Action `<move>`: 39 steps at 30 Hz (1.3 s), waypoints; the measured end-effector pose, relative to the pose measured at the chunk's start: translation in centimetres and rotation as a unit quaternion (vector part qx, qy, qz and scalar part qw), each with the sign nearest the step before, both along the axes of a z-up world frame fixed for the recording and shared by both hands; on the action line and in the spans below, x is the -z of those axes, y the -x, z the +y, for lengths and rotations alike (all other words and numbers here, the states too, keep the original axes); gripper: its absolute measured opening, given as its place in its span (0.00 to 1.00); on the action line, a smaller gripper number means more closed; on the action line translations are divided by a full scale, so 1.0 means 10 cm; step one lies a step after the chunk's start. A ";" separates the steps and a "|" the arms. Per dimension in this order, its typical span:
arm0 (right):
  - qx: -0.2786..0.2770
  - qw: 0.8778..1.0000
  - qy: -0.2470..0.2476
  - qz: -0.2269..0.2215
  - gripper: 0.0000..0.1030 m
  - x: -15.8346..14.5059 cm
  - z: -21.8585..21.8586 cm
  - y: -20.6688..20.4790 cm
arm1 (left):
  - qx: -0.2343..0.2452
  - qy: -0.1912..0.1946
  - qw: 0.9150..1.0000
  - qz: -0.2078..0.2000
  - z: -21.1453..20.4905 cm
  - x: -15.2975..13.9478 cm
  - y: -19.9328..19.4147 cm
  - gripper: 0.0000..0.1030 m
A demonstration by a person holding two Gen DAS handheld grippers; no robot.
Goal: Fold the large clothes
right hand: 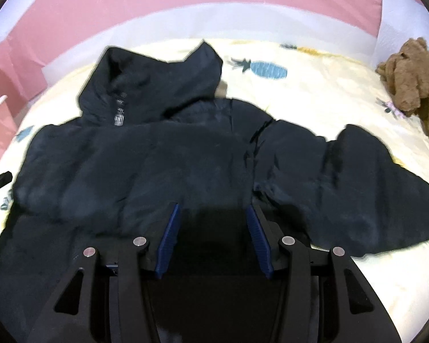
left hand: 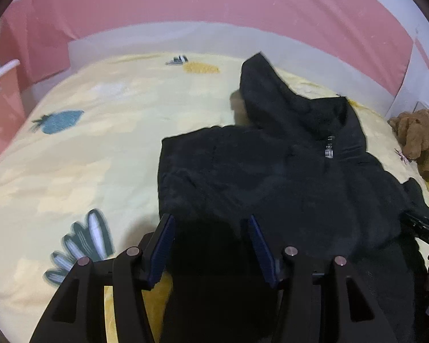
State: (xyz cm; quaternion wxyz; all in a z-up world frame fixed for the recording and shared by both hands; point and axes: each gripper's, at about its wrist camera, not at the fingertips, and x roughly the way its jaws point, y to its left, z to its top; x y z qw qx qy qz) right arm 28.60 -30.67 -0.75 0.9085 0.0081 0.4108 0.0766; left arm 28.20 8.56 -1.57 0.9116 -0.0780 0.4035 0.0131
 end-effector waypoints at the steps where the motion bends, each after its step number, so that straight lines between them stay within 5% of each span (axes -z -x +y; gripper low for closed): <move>1: -0.001 1.000 -0.006 -0.010 0.48 -0.09 -0.02 0.17 | 0.001 -0.002 1.000 -0.006 -0.05 -0.09 0.13 0.53; 10: 0.003 0.998 -0.035 -0.046 0.48 -0.41 -0.13 1.25 | 0.027 0.002 0.999 -0.044 -0.55 -0.63 1.29 0.53; 19: 0.015 0.996 -0.029 -0.081 0.57 -0.63 -0.28 1.87 | 0.042 0.001 0.998 -0.052 -0.90 -0.84 1.95 0.53; 28: 0.033 0.995 -0.026 -0.092 0.65 -0.70 -0.52 1.96 | 0.073 -0.006 0.995 -0.067 -1.33 -0.99 2.04 0.53; 39: 0.065 0.994 -0.041 -0.076 0.66 -0.55 -0.91 1.64 | 0.098 -0.025 0.993 -0.069 -1.70 -0.98 1.62 0.53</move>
